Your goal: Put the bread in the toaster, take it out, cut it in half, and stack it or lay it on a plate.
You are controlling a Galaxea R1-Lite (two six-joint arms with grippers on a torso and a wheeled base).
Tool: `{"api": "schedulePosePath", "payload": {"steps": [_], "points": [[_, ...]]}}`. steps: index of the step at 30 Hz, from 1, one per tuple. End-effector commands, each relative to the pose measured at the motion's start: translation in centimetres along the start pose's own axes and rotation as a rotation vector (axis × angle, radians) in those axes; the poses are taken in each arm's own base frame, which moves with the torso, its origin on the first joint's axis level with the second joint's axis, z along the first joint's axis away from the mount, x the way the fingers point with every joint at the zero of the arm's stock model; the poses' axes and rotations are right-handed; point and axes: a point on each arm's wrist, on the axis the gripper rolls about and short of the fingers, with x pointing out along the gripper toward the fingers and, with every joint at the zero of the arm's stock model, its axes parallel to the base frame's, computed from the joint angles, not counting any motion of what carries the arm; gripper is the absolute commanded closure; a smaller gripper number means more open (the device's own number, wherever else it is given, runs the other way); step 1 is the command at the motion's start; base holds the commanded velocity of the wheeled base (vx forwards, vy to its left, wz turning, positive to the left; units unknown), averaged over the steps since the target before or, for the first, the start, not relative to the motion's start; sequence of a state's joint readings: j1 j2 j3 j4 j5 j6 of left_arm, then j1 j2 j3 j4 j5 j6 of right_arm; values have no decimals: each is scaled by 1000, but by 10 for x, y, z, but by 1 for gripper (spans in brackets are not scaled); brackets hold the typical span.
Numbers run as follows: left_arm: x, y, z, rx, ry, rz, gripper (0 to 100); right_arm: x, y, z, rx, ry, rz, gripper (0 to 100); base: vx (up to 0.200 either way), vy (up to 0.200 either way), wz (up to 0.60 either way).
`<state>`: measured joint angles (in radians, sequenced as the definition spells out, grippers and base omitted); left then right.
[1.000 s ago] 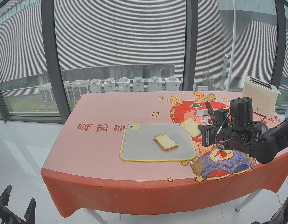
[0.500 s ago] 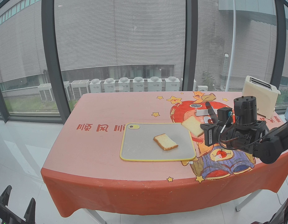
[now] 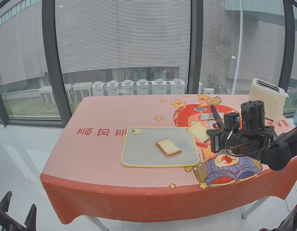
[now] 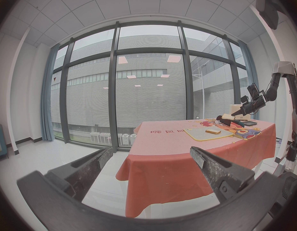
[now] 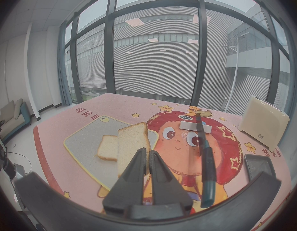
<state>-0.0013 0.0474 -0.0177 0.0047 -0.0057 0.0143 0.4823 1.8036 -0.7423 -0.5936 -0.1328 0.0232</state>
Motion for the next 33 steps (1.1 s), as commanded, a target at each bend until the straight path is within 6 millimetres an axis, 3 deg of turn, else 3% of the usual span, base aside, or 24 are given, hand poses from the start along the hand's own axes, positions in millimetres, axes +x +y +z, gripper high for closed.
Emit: {"api": "schedulePosePath", "payload": {"steps": [1, 19, 33], "points": [[1, 0, -5, -1, 19, -1, 0, 0, 0, 0, 0, 0, -3, 100, 0, -200, 0], [1, 0, -5, -2, 19, -2, 0, -5, -2, 2, 4, -10, -5, 100, 0, -200, 0], [1, 0, -5, -2, 19, -1, 0, -14, -15, -2, 23, -7, -41, 100, 0, -200, 0]]}}
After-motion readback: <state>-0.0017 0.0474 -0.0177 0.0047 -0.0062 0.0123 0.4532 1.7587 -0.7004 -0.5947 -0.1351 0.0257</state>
